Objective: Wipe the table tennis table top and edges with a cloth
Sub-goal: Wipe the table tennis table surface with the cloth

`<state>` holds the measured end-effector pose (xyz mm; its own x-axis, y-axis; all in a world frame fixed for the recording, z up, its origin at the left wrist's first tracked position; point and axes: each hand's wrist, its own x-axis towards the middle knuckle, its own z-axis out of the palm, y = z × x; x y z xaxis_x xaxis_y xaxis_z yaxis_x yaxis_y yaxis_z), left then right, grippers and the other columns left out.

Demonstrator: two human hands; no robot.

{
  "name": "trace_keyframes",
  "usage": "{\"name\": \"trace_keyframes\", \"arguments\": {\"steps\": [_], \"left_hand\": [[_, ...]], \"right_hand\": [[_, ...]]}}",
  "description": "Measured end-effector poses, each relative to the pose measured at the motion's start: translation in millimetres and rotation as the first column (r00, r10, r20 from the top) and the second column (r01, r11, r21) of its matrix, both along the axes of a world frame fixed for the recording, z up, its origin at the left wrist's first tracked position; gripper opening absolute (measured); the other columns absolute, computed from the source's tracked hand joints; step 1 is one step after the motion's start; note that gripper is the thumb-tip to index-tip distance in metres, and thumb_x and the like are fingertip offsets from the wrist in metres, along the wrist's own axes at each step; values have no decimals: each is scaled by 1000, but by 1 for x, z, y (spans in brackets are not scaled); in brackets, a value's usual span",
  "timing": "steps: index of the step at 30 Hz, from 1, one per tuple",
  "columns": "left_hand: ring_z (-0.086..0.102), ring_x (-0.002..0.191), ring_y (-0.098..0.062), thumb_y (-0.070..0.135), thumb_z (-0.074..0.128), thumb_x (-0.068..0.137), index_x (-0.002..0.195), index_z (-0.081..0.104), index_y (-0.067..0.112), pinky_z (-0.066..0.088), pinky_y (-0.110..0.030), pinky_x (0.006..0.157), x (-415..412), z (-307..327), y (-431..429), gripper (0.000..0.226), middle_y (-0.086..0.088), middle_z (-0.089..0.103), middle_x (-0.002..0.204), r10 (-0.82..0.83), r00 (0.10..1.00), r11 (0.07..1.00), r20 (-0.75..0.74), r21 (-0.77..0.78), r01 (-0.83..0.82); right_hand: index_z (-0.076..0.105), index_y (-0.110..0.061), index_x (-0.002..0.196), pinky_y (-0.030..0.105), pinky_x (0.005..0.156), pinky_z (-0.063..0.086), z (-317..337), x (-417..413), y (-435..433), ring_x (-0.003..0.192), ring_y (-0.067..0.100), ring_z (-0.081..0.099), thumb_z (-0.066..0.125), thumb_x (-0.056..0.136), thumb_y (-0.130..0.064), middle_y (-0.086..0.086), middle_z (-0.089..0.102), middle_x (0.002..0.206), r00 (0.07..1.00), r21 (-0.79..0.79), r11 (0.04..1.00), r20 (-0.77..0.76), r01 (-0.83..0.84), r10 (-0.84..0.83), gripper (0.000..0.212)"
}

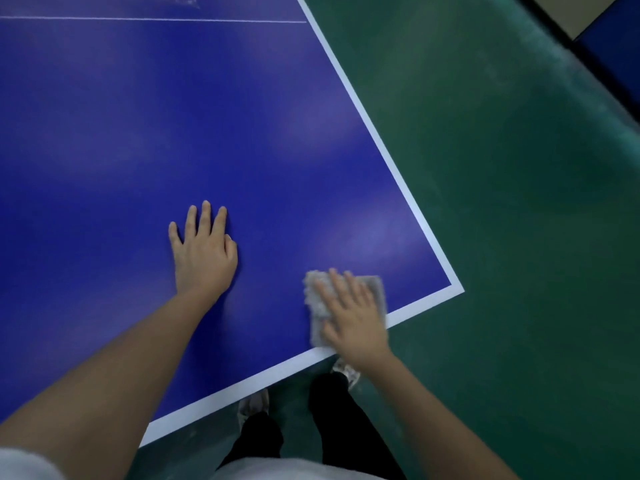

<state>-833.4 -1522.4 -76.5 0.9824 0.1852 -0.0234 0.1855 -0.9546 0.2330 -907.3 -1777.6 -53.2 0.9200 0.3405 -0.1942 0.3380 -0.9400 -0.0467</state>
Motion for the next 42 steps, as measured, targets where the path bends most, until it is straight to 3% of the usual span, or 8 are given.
{"name": "trace_keyframes", "arguments": {"steps": [6, 11, 14, 17, 23, 33, 37, 42], "left_hand": [[20, 141, -28, 22, 40, 94, 143, 34, 12, 12, -53, 112, 1, 0, -1, 51, -12, 30, 151, 3, 1000, 1000, 23, 14, -3], [25, 140, -28, 22, 38, 94, 141, 40, 11, 14, -51, 112, 0, 0, -2, 48, -12, 35, 149, 48, 998, 999, 44, 1, -48], [33, 135, -32, 25, 32, 88, 137, 46, 8, 22, -51, 109, 1, 4, -5, 54, -15, 43, 143, 82, 996, 996, 44, 33, -83], [38, 130, -38, 10, 44, 89, 131, 49, 0, 27, -54, 105, 10, 9, -35, 43, -22, 47, 137, 285, 956, 958, 72, -1, -286], [39, 127, -33, 0, 49, 86, 120, 55, 2, 27, -50, 103, 58, 18, -196, 34, -17, 49, 131, 659, 739, 744, 141, -265, -613], [22, 142, -21, 7, 41, 95, 138, 43, 7, 7, -41, 117, 65, 8, -270, 43, -10, 34, 149, 772, 634, 632, 46, -169, -756], [19, 143, -16, 8, 38, 96, 139, 42, 9, 0, -39, 118, 71, 8, -269, 43, -8, 32, 150, 782, 622, 618, 50, -193, -762], [20, 142, -14, 7, 39, 96, 138, 44, 11, -1, -36, 118, 71, 4, -267, 43, -6, 34, 150, 783, 615, 619, 89, -209, -757]], "right_hand": [[-8, -30, 150, 43, 119, 0, -6, 62, -85, 147, 22, -3, 19, 96, -42, 2, 0, 160, 822, -41, 822, -29, 568, -569, 61], [6, -28, 152, 45, 116, 0, -7, 43, -16, 143, 26, 24, 19, 95, -45, 2, 22, 156, 999, 13, 999, 13, -40, 40, 61], [10, -32, 151, 46, 115, 13, -4, 47, -22, 142, 23, 26, 35, 90, -47, -3, 28, 155, 867, 97, 869, -77, -486, 493, 67], [20, -33, 149, 46, 116, 21, -6, 103, -69, 141, 21, 29, 34, 89, -46, -4, 31, 153, 903, 87, 903, -52, -420, 425, 64], [0, -35, 150, 34, 112, -17, -12, 238, -119, 147, 19, -8, 26, 97, -41, -5, -2, 160, 970, 140, 963, -54, -230, 239, 59], [29, -28, 148, 46, 115, 15, -19, 233, -134, 140, 22, 31, 34, 87, -44, -1, 34, 152, 515, 185, 513, -39, -838, 856, 63], [9, -31, 151, 37, 114, -10, -21, 310, -114, 147, 23, 7, 22, 93, -44, -2, 12, 159, 635, 257, 622, -43, -739, 772, 60], [2, -32, 151, 38, 116, -10, -20, 391, -92, 147, 21, -3, 28, 97, -41, -2, 3, 160, 744, 176, 730, 17, -660, 668, 60]]}}
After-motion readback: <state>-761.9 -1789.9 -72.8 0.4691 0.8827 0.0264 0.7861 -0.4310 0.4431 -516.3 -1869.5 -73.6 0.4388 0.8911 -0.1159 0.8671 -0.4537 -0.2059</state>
